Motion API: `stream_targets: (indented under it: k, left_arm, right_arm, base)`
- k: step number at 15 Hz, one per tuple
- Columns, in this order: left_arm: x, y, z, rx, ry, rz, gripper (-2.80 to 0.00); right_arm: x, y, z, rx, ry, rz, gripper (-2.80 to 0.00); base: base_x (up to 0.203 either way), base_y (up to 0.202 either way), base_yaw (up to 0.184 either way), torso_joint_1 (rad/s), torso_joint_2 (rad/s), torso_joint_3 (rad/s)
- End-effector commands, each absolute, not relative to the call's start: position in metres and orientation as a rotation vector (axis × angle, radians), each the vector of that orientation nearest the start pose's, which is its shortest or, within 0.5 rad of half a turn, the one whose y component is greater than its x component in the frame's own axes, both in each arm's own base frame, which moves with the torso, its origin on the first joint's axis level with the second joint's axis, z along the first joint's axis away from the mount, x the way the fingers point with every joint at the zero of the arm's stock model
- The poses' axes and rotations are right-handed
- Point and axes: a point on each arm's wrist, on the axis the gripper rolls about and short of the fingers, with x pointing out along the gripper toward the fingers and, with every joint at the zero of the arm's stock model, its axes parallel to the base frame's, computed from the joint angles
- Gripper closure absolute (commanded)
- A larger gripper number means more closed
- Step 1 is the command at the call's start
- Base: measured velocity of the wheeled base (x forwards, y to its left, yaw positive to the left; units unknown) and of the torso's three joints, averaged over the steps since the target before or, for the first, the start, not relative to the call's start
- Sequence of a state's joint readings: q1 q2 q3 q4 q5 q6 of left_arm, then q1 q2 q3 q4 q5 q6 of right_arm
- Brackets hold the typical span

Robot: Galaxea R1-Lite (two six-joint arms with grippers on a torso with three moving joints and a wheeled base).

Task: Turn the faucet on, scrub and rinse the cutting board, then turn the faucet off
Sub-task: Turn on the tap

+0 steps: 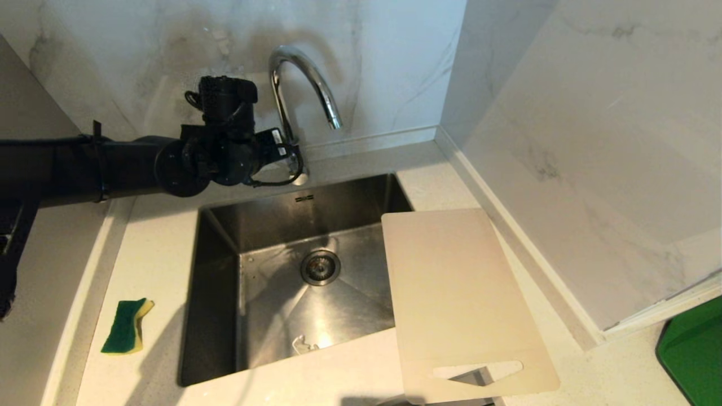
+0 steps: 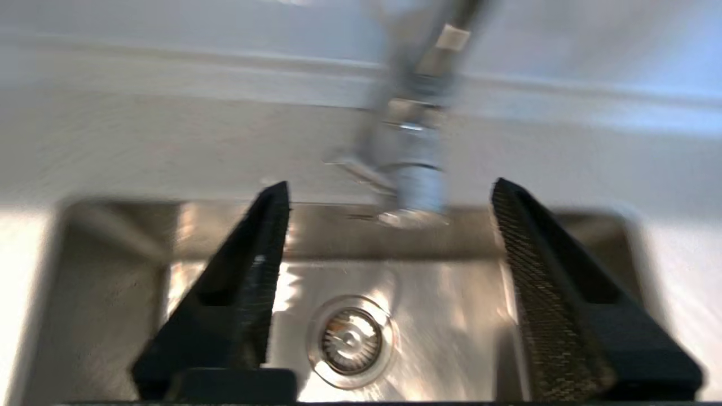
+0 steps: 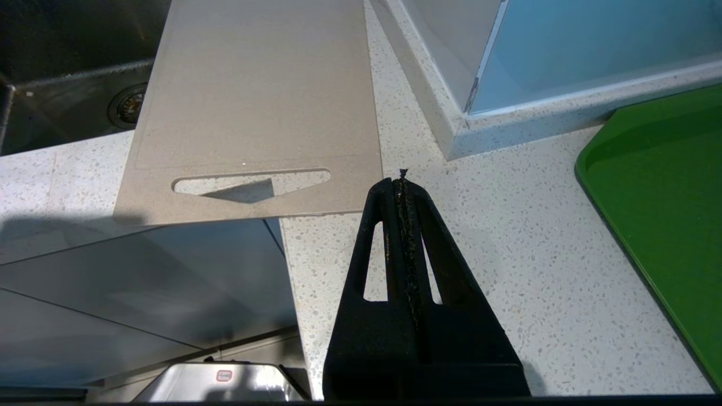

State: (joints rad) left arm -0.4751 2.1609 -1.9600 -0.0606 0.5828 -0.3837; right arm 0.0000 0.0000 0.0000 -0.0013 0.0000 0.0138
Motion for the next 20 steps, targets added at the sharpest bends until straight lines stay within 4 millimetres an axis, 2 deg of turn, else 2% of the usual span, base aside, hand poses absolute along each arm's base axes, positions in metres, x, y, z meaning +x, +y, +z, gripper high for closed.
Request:
stream_targets:
  k: [1,4,11,20]
  left_arm:
    - [0.415,-0.197,0.258,-0.357,0.086,0.268,-2.8]
    - [0.417,-0.197,0.254,-0.446,0.069,0.319,-2.8]
    - [0.429,-0.206,0.244,-0.531,-0.035,0.341,-2.8]
    - [0.455,-0.206,0.21,-0.407,-0.071,0.369,-2.8]
  right_arm:
    - [-0.023,0.0,0.076,0.014,-0.002,0.0,0.0]
    - [-0.023,0.0,0.076,0.014,-0.002,0.0,0.0]
    - [-0.023,0.0,0.076,0.014,-0.002,0.0,0.0]
    - [-0.023,0.0,0.076,0.014,-0.002,0.0,0.0]
  base:
    - [0.0,0.0,0.0,0.0,0.0,0.0]
    - [0.0,0.0,0.0,0.0,0.0,0.0]
    - [0.0,0.0,0.0,0.0,0.0,0.0]
    - [0.0,0.0,0.0,0.0,0.0,0.0]
